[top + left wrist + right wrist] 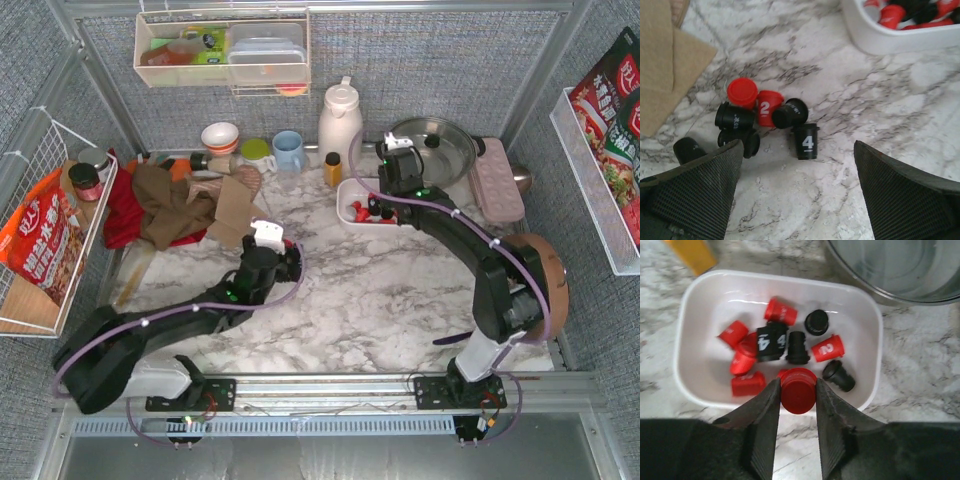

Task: Mix the coffee capsules in the storage basket

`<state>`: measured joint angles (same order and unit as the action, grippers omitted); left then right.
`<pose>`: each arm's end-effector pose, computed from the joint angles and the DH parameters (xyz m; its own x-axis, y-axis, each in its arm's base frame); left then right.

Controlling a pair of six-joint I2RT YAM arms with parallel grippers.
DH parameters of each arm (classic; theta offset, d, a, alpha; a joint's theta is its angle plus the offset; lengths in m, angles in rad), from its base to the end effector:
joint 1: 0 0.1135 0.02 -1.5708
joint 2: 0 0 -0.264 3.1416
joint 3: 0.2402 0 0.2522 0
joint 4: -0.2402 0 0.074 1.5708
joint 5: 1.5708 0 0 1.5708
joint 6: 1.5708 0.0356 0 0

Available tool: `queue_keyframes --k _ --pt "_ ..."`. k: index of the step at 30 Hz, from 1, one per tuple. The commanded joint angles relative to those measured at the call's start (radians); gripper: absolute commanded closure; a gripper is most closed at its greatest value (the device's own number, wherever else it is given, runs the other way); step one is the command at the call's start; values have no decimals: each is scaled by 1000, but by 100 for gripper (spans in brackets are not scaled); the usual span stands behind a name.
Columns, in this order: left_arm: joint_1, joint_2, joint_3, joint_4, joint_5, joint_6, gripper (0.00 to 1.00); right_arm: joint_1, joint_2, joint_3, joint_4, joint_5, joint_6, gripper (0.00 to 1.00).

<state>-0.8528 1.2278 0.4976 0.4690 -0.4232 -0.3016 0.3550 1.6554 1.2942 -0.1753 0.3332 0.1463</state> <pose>0.1798 -0.1836 0.2159 -0.2887 -0.0812 -0.9540 0.3560 0.9158 -0.1857 0.3652 0.1230 0.2911 -0.4836 -0.0323 -0.8747 0.0057 0.9992 -0.0401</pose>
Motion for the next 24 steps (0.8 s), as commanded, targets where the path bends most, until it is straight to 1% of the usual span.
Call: queue_keyframes --k 1,2,3,6,12,15,18,21,24 --pt "18 126 100 -160 -83 -146 1 -47 68 60 -9 54 -50 54" --pt "21 156 122 -178 -69 -154 1 -52 75 69 -27 53 -52 48" --pt "24 183 142 -191 -52 -163 3 -56 76 75 -47 51 -53 44" --pt "27 259 201 -243 -28 -190 10 -56 49 54 -64 42 -55 36" --pt "31 351 276 -341 -21 -216 24 -49 -65 -46 -59 -53 14 35" --pt "31 382 291 -373 -11 -216 28 -41 -137 -109 -43 -91 46 35" --pt "31 421 302 -360 20 -201 29 -33 -188 -160 -40 -129 68 35" --pt "31 461 326 -346 45 -181 32 -25 -224 -181 -45 -158 78 36" --pt "32 502 359 -347 40 -156 33 -12 -252 -190 -58 -182 85 37"
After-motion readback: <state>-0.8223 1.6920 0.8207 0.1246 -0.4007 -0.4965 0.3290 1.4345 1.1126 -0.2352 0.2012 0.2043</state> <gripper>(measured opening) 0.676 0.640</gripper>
